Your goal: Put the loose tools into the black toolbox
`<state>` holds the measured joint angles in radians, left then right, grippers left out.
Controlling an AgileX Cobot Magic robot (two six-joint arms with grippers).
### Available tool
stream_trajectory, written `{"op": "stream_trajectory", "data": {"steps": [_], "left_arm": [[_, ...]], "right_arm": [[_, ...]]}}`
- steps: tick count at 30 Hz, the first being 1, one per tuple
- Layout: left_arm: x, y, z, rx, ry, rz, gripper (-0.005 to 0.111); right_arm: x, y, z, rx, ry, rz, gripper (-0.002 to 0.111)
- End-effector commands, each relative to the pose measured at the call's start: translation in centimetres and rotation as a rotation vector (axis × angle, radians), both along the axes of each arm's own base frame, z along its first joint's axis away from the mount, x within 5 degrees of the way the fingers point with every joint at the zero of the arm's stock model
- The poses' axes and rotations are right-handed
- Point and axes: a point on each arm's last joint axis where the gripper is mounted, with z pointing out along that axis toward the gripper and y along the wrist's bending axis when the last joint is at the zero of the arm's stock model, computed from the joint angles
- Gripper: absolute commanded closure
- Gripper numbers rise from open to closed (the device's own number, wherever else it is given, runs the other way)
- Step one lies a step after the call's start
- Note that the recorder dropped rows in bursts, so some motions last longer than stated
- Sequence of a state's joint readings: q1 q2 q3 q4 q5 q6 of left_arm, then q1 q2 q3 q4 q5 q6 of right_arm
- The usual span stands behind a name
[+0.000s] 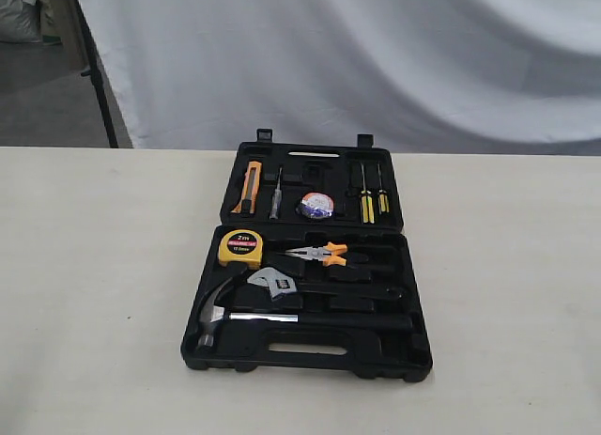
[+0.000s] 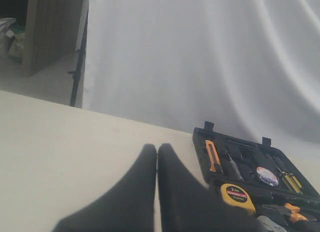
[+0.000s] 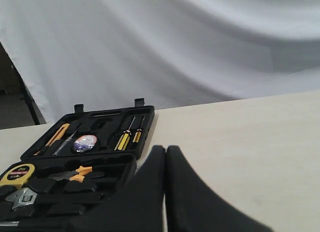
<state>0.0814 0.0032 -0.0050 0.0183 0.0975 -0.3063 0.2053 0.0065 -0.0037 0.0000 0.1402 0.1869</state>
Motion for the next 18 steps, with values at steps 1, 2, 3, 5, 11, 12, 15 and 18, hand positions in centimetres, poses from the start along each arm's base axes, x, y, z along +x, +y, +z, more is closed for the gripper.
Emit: {"op": "stream_trajectory", "data": {"steps": [1, 2, 3, 5, 11, 12, 15, 18], "left_arm": [[-0.04, -0.04, 0.20, -0.001, -0.016, -0.006, 0.106], [-0.04, -0.04, 0.20, -0.001, -0.016, -0.006, 0.106], [-0.04, -0.04, 0.20, -0.001, -0.016, -0.006, 0.106], [-0.04, -0.04, 0.20, -0.001, -0.016, -0.006, 0.106], [-0.04, -0.04, 0.20, -0.001, -0.016, -0.006, 0.106], [-0.04, -0.04, 0.20, -0.001, -0.016, -0.006, 0.106], [-0.04, -0.04, 0.20, -0.001, -0.016, -0.006, 0.106], [-0.04, -0.04, 0.20, -0.001, -0.016, -0.006, 0.106]], "right_arm": [[-0.03, -0.04, -0.16, 0.001, 0.005, -0.006, 0.109], [-0.03, -0.05, -0.17, 0.001, 0.007, -0.008, 0.109], [-0.03, -0.10, -0.25, -0.003, 0.015, -0.016, 0.109], [-0.02, -0.24, -0.47, -0.007, 0.039, -0.040, 0.109], [0.02, -0.55, -0.50, -0.002, 0.042, -0.096, 0.109], [0.02, -0.55, -0.50, -0.002, 0.042, -0.096, 0.109], [0.01, -0.54, -0.53, -0.003, 0.046, -0.096, 0.109], [0.02, -0.54, -0.53, -0.006, 0.045, -0.096, 0.109]]}}
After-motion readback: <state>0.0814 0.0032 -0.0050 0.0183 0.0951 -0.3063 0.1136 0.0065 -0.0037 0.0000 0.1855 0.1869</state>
